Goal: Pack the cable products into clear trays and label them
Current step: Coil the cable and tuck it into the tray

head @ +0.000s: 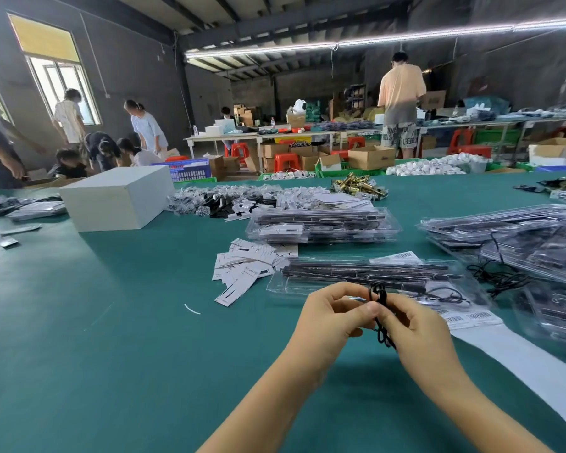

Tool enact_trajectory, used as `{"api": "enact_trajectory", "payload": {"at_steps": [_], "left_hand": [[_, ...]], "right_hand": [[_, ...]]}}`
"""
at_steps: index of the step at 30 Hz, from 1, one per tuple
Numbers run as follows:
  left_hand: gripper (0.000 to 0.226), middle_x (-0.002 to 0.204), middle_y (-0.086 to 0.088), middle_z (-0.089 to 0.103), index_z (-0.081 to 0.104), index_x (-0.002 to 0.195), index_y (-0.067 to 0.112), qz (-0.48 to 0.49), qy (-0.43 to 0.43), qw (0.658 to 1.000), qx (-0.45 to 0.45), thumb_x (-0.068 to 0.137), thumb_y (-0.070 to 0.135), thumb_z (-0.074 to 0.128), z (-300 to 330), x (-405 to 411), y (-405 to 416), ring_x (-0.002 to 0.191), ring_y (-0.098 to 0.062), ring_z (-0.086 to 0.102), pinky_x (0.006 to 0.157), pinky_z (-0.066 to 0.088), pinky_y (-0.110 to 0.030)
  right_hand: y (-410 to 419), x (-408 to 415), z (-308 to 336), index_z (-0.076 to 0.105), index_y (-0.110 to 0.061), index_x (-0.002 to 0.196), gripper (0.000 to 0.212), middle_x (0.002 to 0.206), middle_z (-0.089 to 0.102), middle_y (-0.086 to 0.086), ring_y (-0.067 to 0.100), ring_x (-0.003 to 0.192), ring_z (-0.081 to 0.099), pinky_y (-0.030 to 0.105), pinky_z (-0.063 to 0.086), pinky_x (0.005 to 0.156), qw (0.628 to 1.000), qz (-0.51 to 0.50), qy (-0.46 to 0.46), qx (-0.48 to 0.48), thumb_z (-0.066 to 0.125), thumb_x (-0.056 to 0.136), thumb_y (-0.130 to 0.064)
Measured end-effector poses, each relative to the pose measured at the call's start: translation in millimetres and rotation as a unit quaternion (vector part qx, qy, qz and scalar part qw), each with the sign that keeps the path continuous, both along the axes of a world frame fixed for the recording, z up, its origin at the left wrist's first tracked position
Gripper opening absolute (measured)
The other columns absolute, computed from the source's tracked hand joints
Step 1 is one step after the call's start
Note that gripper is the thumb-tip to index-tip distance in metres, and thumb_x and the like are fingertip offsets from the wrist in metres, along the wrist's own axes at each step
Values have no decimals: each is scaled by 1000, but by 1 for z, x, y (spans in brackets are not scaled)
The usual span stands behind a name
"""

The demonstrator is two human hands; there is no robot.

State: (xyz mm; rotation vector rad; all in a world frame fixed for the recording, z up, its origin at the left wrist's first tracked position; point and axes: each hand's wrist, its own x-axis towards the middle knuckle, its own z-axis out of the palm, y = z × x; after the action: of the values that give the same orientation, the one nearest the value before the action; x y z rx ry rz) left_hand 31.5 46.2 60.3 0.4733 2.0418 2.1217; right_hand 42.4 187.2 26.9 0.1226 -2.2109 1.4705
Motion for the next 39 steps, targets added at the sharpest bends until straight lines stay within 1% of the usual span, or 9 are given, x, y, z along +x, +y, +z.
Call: {"api": "enact_trajectory", "payload": {"at_steps": [4, 9, 13, 17, 21, 24, 30, 33, 39], "left_hand": [[7, 72, -4, 67, 69, 90, 11, 18, 62, 997, -36, 85, 6, 69, -2, -3, 0, 62, -5, 59, 62, 45, -13], [3, 71, 0, 68, 70, 81, 10, 56, 114, 987, -96, 81, 10, 74, -6, -7, 2, 66, -8, 60, 72, 52, -27], [12, 66, 6, 65, 65, 76, 17, 72, 117, 984, -111, 79, 14, 76, -8, -8, 3, 64, -6, 60, 68, 51, -23], [30, 70, -2, 66, 48, 84, 17, 81, 93, 988, -94, 77, 16, 77, -11, -9, 1, 62, -9, 60, 68, 49, -23], [34, 65, 5, 60, 61, 113, 25, 32, 85, 991, -94, 83, 15, 73, -13, -13, -2, 63, -8, 55, 72, 47, -26], [29, 70, 7, 56, 67, 111, 27, 33, 104, 987, -116, 84, 17, 71, -14, -16, -2, 64, -7, 50, 65, 42, -18], [15, 93, -7, 64, 68, 90, 23, 60, 124, 983, -118, 86, 9, 67, -17, -20, -4, 72, -10, 61, 69, 48, -22], [13, 85, -3, 70, 71, 87, 18, 60, 117, 987, -90, 85, 6, 66, -19, -20, -5, 73, -12, 61, 73, 52, -34], [10, 79, -3, 72, 75, 85, 11, 83, 43, 996, 3, 85, 4, 67, -26, -21, -8, 74, -8, 63, 78, 52, -24]], "right_hand": [[0, 2, 2, 73, -32, 92, 18, 66, 66, -2, 4, 52, 50, 15, 40, 49, 1000, 23, 1, 2, 62, 91, -18], [-2, 1, 1, 72, -31, 87, 18, 68, 67, -2, 7, 57, 53, 18, 39, 52, 1000, 24, -5, -7, 62, 91, -17], [1, -2, -1, 71, -20, 87, 12, 64, 64, -3, 4, 54, 48, 23, 39, 52, 999, 36, -20, 17, 60, 92, -18], [4, -3, -3, 65, -22, 87, 14, 58, 57, -15, 4, 51, 43, 18, 33, 51, 996, 68, -32, 39, 55, 95, -14], [3, -2, 1, 63, -25, 89, 21, 69, 59, -10, 2, 59, 47, 17, 36, 58, 992, 96, -40, 69, 50, 96, -11], [3, -2, 3, 64, -20, 98, 23, 75, 57, -5, 3, 63, 47, 16, 37, 58, 989, 110, -40, 91, 46, 98, -7], [-1, -2, 1, 65, -14, 102, 27, 100, 61, 9, 17, 98, 55, 30, 42, 89, 987, 140, -54, 58, 43, 97, 1], [-2, -1, 2, 62, -30, 97, 33, 96, 60, 1, 8, 93, 55, 21, 42, 84, 986, 141, -41, 76, 46, 97, -1], [-5, 0, -2, 59, -39, 110, 29, 89, 58, -20, -1, 89, 48, 9, 34, 72, 984, 82, -23, 159, 61, 92, -16]]}}
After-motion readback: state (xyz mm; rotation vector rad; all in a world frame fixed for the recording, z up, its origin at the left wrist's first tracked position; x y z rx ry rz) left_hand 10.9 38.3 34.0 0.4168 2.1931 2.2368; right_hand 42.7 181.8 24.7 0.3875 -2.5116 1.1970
